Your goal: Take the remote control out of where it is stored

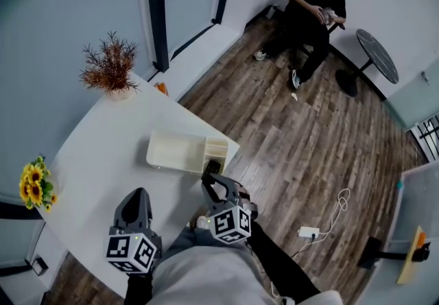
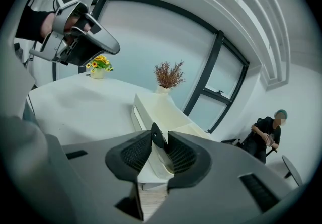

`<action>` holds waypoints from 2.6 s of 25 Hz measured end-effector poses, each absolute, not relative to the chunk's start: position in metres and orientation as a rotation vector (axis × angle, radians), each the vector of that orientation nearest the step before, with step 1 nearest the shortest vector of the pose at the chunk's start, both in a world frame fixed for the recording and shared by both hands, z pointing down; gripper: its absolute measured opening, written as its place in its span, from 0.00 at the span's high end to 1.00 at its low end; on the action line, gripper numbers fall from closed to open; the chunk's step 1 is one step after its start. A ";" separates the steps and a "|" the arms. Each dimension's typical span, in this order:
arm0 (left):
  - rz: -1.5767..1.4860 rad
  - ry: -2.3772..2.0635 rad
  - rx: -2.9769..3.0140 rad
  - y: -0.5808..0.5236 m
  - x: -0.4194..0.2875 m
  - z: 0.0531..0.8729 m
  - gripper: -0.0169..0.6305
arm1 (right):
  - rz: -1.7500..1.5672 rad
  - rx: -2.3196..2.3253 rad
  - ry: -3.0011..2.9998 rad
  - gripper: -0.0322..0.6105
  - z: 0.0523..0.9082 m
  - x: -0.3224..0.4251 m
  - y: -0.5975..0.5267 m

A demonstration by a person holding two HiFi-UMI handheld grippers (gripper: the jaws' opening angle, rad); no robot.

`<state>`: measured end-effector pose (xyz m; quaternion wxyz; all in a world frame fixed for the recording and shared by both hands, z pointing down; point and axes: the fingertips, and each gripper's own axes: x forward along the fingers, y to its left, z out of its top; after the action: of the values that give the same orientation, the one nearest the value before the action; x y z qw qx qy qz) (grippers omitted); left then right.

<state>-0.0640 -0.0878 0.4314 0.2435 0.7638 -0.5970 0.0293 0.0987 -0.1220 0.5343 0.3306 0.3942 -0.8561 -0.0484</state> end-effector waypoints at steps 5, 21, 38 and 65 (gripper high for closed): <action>0.075 -1.633 2.083 -0.088 -0.065 0.431 0.96 | -0.109 1.072 -2.241 0.81 0.529 0.105 -0.128; 0.069 -1.632 2.080 -0.087 -0.066 0.432 0.96 | -0.062 1.158 -2.236 0.83 0.520 0.115 -0.140; 0.069 -1.632 2.081 -0.088 -0.066 0.432 0.96 | 0.001 1.232 -2.267 0.84 0.506 0.120 -0.152; 0.068 -1.599 2.113 -0.086 -0.055 0.429 0.96 | 0.069 1.309 -2.297 0.84 0.489 0.127 -0.152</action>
<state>-0.0554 -0.0860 0.4287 0.2429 0.7732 -0.5853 0.0249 0.1269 -0.1521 0.4894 0.2457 0.4798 -0.8419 0.0254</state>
